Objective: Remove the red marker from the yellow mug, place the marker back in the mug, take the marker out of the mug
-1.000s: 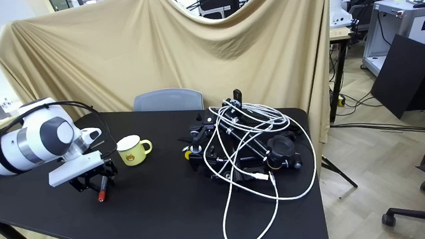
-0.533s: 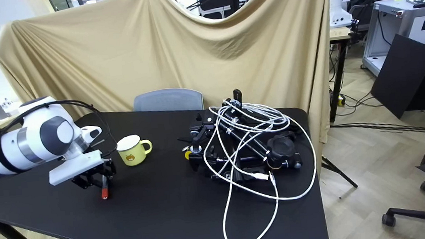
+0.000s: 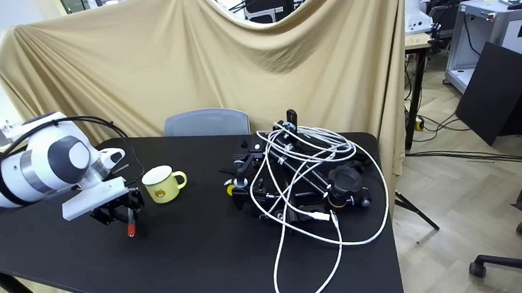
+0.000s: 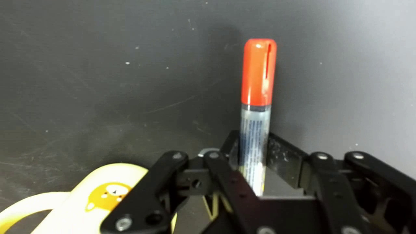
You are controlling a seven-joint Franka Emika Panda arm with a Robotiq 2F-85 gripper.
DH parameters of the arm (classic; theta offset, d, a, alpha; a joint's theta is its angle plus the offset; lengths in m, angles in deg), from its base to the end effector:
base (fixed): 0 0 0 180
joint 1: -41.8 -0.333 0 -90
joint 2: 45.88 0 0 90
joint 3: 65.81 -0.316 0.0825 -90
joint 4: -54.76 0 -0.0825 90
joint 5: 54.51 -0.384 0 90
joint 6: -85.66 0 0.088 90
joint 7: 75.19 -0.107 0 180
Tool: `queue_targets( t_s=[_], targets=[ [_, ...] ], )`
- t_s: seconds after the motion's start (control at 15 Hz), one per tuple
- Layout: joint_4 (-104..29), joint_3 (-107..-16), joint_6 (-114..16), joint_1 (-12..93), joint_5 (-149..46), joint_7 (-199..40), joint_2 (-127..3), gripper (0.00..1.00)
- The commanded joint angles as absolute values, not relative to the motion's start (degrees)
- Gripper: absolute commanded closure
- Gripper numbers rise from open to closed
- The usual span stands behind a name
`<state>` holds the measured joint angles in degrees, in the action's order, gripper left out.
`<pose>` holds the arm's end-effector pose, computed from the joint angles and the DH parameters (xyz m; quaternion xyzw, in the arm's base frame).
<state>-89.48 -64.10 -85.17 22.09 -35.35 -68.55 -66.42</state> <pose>0.4341 0.1641 0.1528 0.9267 0.3701 0.0550 0.0350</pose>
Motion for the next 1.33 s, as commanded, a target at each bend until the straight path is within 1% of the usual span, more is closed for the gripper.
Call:
queue_targets(
  t_s=[0.0, 0.13, 0.33, 0.73, 1.0, 1.27],
  targets=[
    [-87.70, -62.64, -80.52, 20.90, -35.59, -70.37, -63.06, 0.94],
    [-86.14, -65.98, -75.50, 24.25, -36.54, -69.59, -61.45, 0.94],
    [-81.86, -70.33, -61.78, 27.44, -42.15, -67.30, -59.00, 0.94],
    [-70.29, -73.00, -37.36, 30.19, -47.21, -66.98, -55.61, 0.94],
    [-63.38, -72.64, -26.93, 31.84, -49.42, -67.52, -57.31, 0.94],
    [-57.82, -71.90, -20.28, 33.38, -50.53, -69.99, -61.42, 0.94]
  ],
)
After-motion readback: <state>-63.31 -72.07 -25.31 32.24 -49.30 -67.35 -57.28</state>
